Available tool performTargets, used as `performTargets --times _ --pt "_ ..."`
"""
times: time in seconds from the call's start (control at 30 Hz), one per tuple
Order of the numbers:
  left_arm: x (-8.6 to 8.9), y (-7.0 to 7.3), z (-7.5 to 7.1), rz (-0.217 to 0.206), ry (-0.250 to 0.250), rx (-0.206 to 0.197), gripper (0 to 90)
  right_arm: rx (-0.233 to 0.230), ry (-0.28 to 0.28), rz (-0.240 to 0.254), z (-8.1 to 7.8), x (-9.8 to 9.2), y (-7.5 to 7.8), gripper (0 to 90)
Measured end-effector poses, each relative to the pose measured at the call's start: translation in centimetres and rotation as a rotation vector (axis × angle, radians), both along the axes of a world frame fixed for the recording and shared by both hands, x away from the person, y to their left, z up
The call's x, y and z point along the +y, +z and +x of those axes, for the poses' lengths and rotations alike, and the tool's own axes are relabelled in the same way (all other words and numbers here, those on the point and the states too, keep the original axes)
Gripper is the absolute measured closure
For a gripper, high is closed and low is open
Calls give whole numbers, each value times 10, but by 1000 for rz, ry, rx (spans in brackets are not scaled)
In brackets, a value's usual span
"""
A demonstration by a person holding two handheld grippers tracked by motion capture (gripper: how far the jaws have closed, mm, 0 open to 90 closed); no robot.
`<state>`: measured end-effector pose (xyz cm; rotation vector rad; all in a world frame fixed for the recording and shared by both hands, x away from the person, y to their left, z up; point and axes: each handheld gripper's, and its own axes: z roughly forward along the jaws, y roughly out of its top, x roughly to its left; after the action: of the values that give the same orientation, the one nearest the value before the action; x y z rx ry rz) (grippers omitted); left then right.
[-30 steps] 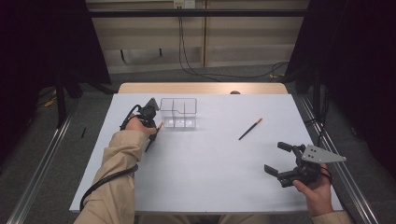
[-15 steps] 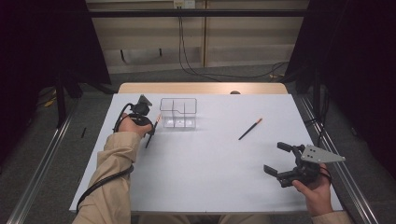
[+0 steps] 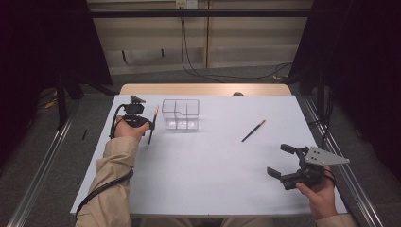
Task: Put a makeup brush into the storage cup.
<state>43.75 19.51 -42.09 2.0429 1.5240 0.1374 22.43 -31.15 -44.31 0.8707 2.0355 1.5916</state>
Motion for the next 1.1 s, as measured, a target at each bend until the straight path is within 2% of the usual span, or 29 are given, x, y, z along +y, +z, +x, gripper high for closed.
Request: performTargets --times 0.03,0.1,0.13,0.17,0.2,0.23,0.27,0.3,0.33,0.37,0.4,0.43,0.5,0.53,0.57,0.6,0.63,0.77,0.83,0.87,0.9,0.93,0.97,1.03,1.1 --pt "0 0 0 0 0 0 841 0 0 0 0 0 0 0" --pt "3 1 -3 -28 12 -32 842 0 1 -1 0 0 0 0" --pt "3 1 -3 -28 12 -32 841 0 1 -1 0 0 0 0" --pt "3 2 -4 -46 30 -53 841 -1 0 -1 0 0 0 0" --pt "5 3 -5 -53 21 -83 841 -1 -2 1 0 0 0 0" --pt "5 3 -5 -53 21 -83 841 -1 -2 1 0 0 0 0" --pt "7 3 -8 -80 35 -125 841 -3 -2 0 0 0 0 0" --pt "8 3 -9 -90 39 -149 841 -2 -2 0 0 0 0 0" --pt "8 3 -9 -90 39 -149 841 -2 -2 0 0 0 0 0" --pt "9 4 -11 -113 41 -185 841 -3 -2 0 0 0 0 0" --pt "9 4 -12 -121 47 -197 841 -3 -2 0 0 0 0 0" --pt "10 3 -14 -145 40 -235 841 -3 -2 2 0 0 0 0" --pt "10 4 -16 -162 44 -264 841 -2 -3 1 0 0 0 0" --pt "10 4 -16 -162 44 -264 841 -2 -3 1 0 0 0 0" --pt "10 4 -18 -173 46 -289 841 -3 -1 1 0 0 0 0" --pt "10 4 -18 -173 46 -289 841 -3 -1 1 0 0 0 0" --pt "10 5 -20 -194 48 -319 841 -3 1 0 0 0 0 0" --pt "9 7 -23 -216 59 -381 841 -4 1 0 0 1 0 0" --pt "8 7 -25 -246 49 -416 841 -4 -1 1 0 0 0 0" --pt "8 7 -25 -246 49 -416 841 -4 -1 1 0 0 0 0" --pt "8 9 -27 -249 45 -452 841 -3 -1 2 0 0 0 0" --pt "8 9 -27 -249 45 -452 841 -3 -1 2 0 0 0 0" --pt "7 10 -30 -266 31 -493 841 -4 -1 3 0 0 0 0" --pt "5 11 -31 -278 29 -513 841 -4 -1 3 0 0 0 0" --pt "4 13 -33 -271 21 -528 841 -4 0 4 0 0 0 0"
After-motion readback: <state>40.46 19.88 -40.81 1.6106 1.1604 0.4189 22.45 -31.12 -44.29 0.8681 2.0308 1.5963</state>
